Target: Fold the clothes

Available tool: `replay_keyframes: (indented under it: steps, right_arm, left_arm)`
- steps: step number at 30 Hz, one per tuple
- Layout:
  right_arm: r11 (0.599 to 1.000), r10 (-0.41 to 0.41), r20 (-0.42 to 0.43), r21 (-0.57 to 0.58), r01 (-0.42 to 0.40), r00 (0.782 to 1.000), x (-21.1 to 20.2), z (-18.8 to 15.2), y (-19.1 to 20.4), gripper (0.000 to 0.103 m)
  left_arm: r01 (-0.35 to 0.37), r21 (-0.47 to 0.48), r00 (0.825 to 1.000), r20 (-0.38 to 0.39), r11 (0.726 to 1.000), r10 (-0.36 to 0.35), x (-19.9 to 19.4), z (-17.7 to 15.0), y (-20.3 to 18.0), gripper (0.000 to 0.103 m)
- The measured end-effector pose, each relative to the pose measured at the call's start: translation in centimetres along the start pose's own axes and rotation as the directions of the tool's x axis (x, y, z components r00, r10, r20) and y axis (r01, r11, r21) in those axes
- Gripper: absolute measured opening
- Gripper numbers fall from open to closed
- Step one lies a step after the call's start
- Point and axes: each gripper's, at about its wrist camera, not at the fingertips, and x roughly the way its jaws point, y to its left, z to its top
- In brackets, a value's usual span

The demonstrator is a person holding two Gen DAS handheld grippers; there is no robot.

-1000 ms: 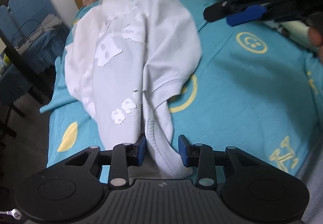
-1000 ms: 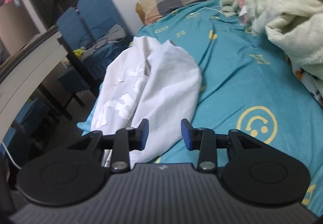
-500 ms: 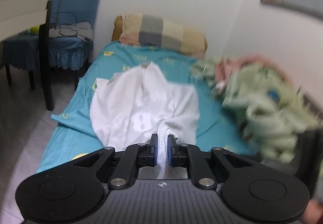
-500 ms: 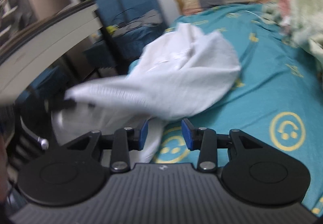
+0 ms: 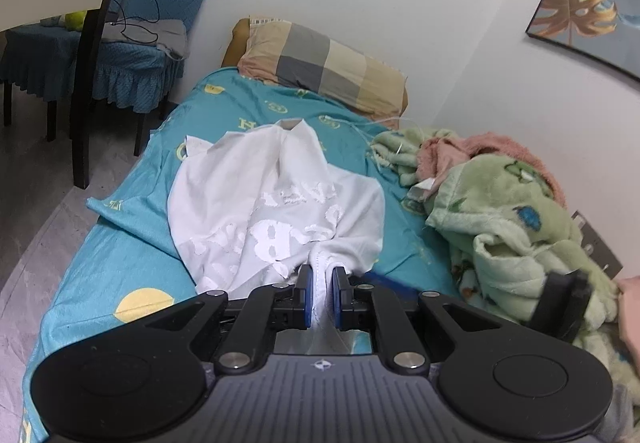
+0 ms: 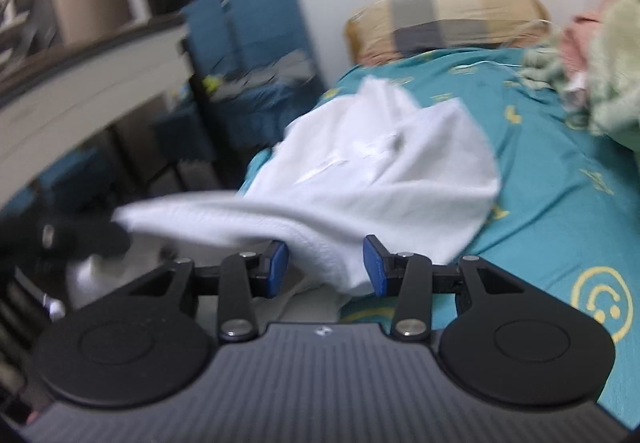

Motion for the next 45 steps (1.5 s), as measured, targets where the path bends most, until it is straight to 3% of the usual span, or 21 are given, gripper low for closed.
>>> replay_keyframes:
  steps: [6,11,14,17,20,22,26,28,34,40,45]
  right_arm:
    - [0.985,-0.108,0.072,0.144,0.096,0.992,-2.7,1.4,-2.9,0.044]
    - [0.952,-0.191,-0.002,0.242,0.186,0.982,-3.9,1.4,-6.1,0.046]
    - [0.928,-0.178,-0.035,0.325,0.180,0.983,-4.5,1.4,-8.0,0.046]
    - [0.924,-0.176,-0.062,0.334,0.187,0.982,-4.6,1.2,-8.6,0.046]
    - [0.905,-0.139,-0.116,0.387,0.174,0.983,-4.3,0.8,-9.5,0.047]
    - [0.888,-0.073,-0.174,0.438,0.144,0.982,-3.8,0.5,-10.3,0.047]
    - [0.846,-0.037,-0.199,0.516,0.137,0.979,-4.3,0.2,-11.6,0.047]
    - [0.850,-0.019,-0.208,0.512,0.125,0.978,-4.3,0.2,-11.6,0.047]
    - [0.949,0.044,-0.258,0.312,0.040,0.965,-2.9,-0.5,-7.2,0.047]
    - [0.963,-0.022,-0.210,0.258,0.078,0.977,0.1,-1.9,-3.9,0.047]
    - [0.955,-0.197,-0.159,0.192,0.227,0.967,1.2,-1.9,-3.9,0.047]
  left_arm:
    - [0.013,0.045,1.000,-0.019,0.999,-0.012,1.7,-0.7,-1.4,0.010]
    - [0.057,0.096,0.997,-0.061,0.994,-0.051,3.0,-1.8,-3.3,0.011]
    - [0.081,0.131,0.995,-0.070,0.988,-0.073,3.3,-2.5,-4.3,0.011]
    - [0.097,0.132,0.995,-0.051,0.987,-0.091,3.0,-2.5,-4.4,0.011]
    - [0.104,0.098,0.995,-0.020,0.990,-0.102,2.6,-1.9,-3.8,0.011]
    - [0.102,0.058,0.995,0.003,0.993,-0.102,2.3,-1.5,-3.1,0.011]
    - [0.095,-0.024,0.995,0.041,0.995,-0.094,1.9,-0.6,-1.7,0.011]
    - [0.095,-0.048,0.995,0.048,0.994,-0.092,1.9,-0.3,-1.3,0.011]
    - [0.099,-0.043,0.994,0.045,0.994,-0.097,2.0,-0.4,-1.8,0.011]
    - [0.076,-0.036,0.996,0.046,0.996,-0.074,2.1,-0.6,-1.9,0.011]
    - [0.031,-0.036,0.999,0.013,0.999,-0.030,2.8,-0.9,-1.6,0.011]
